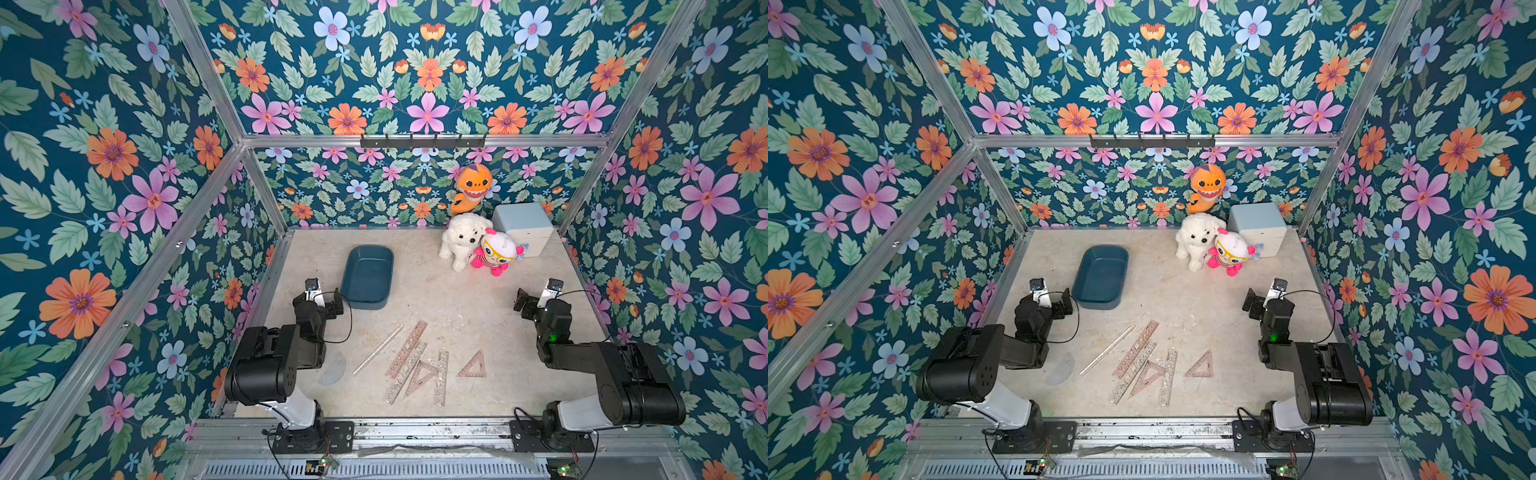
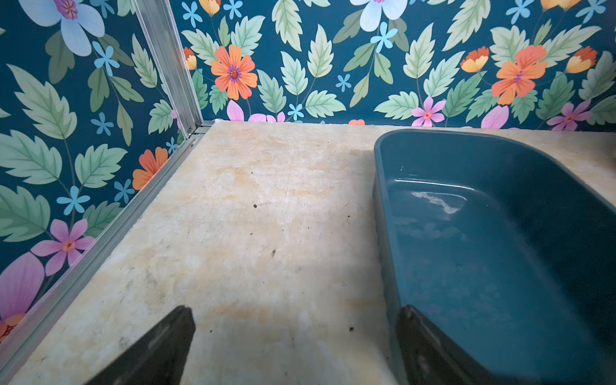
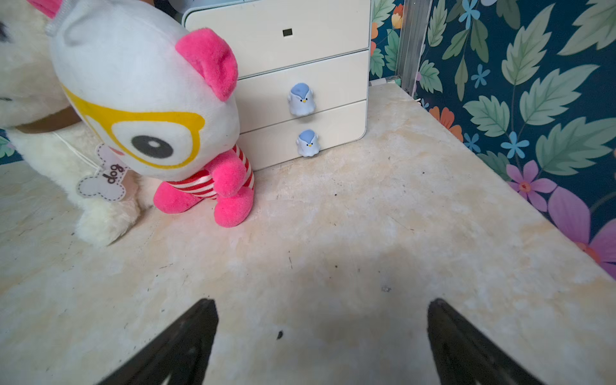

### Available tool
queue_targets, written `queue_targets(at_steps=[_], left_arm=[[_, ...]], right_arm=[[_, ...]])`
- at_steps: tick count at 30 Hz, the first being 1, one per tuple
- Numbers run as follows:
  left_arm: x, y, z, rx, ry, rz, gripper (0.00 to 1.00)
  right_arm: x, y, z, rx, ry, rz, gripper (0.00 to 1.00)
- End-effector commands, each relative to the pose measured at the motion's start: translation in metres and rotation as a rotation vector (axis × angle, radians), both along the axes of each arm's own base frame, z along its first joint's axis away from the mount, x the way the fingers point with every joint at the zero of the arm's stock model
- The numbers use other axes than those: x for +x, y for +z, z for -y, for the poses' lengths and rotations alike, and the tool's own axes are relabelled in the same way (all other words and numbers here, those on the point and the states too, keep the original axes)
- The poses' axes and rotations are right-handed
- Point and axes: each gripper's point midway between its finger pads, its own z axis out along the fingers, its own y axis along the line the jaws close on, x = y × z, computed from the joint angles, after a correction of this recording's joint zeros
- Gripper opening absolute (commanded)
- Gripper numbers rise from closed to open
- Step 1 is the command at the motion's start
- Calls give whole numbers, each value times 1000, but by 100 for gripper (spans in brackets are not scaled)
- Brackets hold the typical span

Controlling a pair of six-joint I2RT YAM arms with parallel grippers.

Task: Put the scattered rulers into the storage box
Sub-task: Move the storage box to the center of the board.

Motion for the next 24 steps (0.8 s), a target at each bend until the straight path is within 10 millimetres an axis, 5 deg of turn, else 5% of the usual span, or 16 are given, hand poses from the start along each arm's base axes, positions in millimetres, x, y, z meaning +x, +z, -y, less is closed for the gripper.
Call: queue_targets(at_steps=[1,19,24], left_arm=[[1,7,-1,-8,8,31,99],[1,10,-2,1,20,38,99],[12,32,-9,24,120,-48,99]], right_arm=[[1,4,-1,2,7,16,99],[1,6,1,-10,-8,27,99],[-7,52,-11,-123,-101,-24,99]])
